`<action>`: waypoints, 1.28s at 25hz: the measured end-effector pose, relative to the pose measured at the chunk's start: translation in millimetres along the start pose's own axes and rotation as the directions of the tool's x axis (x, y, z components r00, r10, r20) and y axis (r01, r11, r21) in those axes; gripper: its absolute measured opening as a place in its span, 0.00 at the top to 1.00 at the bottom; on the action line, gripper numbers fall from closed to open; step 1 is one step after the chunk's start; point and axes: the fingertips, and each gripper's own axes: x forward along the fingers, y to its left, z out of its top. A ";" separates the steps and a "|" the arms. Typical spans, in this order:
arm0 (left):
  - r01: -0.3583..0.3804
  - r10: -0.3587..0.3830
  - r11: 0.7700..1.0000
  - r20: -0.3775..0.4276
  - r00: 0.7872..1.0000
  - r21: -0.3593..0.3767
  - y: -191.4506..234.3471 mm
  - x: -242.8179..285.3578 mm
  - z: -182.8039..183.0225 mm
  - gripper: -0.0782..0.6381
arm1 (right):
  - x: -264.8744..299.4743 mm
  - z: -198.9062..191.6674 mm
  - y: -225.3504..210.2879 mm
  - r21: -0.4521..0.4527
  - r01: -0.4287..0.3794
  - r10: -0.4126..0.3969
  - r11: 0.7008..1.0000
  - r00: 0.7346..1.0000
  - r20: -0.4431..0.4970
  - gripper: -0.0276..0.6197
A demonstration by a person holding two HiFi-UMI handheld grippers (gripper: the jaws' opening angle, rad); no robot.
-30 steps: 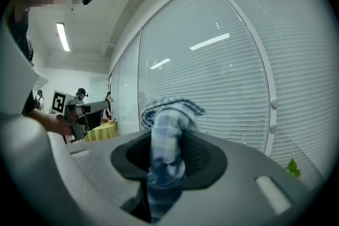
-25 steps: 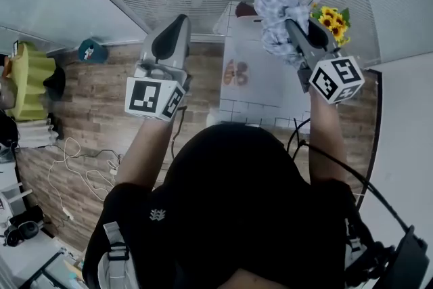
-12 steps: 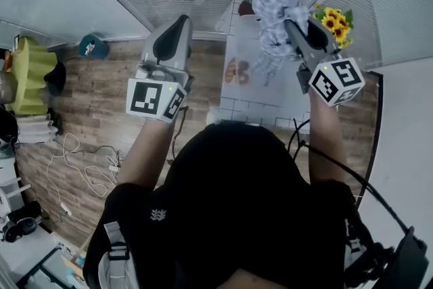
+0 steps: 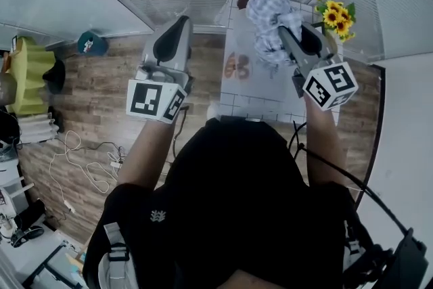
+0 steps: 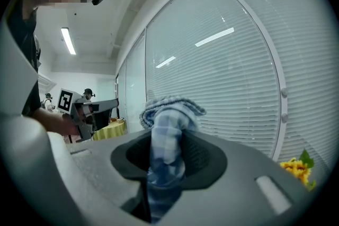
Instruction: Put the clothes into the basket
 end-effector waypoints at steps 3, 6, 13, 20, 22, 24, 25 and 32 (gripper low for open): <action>0.010 -0.010 1.000 -0.011 1.000 -0.006 -1.7 2.7 -6.6 0.88 | 0.9 -9.2 -0.5 0.010 0.003 -0.003 1.000 1.000 -0.016 0.76; 0.023 -0.023 1.000 -0.020 1.000 -0.015 -5.7 4.9 -15.5 0.88 | -1.1 -19.0 -3.9 0.023 0.012 -0.012 1.000 1.000 -0.021 0.76; 0.035 -0.037 0.999 -0.056 0.998 -0.034 -14.3 12.0 -41.0 0.88 | -6.5 -42.9 -16.8 0.064 0.030 -0.028 0.997 0.999 -0.037 0.76; 0.056 -0.060 0.997 -0.091 0.994 -0.051 -21.2 22.7 -62.7 0.88 | -7.2 -64.5 -27.1 0.091 0.050 -0.044 0.995 0.997 -0.068 0.76; 0.065 -0.070 0.996 -0.101 0.992 -0.057 -22.9 26.8 -69.2 0.88 | -4.9 -70.8 -30.8 0.098 0.056 -0.049 0.994 0.996 -0.077 0.76; 0.071 -0.078 0.996 -0.108 0.991 -0.059 -26.1 29.4 -74.5 0.88 | -4.2 -76.5 -33.6 0.103 0.062 -0.053 0.993 0.995 -0.083 0.76; 0.074 -0.080 0.996 -0.111 0.991 -0.059 -27.8 30.2 -76.4 0.88 | -4.3 -78.9 -34.4 0.107 0.063 -0.054 0.992 0.995 -0.085 0.76; 0.085 -0.092 0.995 -0.138 0.986 -0.057 -31.4 43.8 -97.7 0.88 | 5.2 -106.0 -44.2 0.143 0.066 -0.049 0.988 0.992 -0.114 0.76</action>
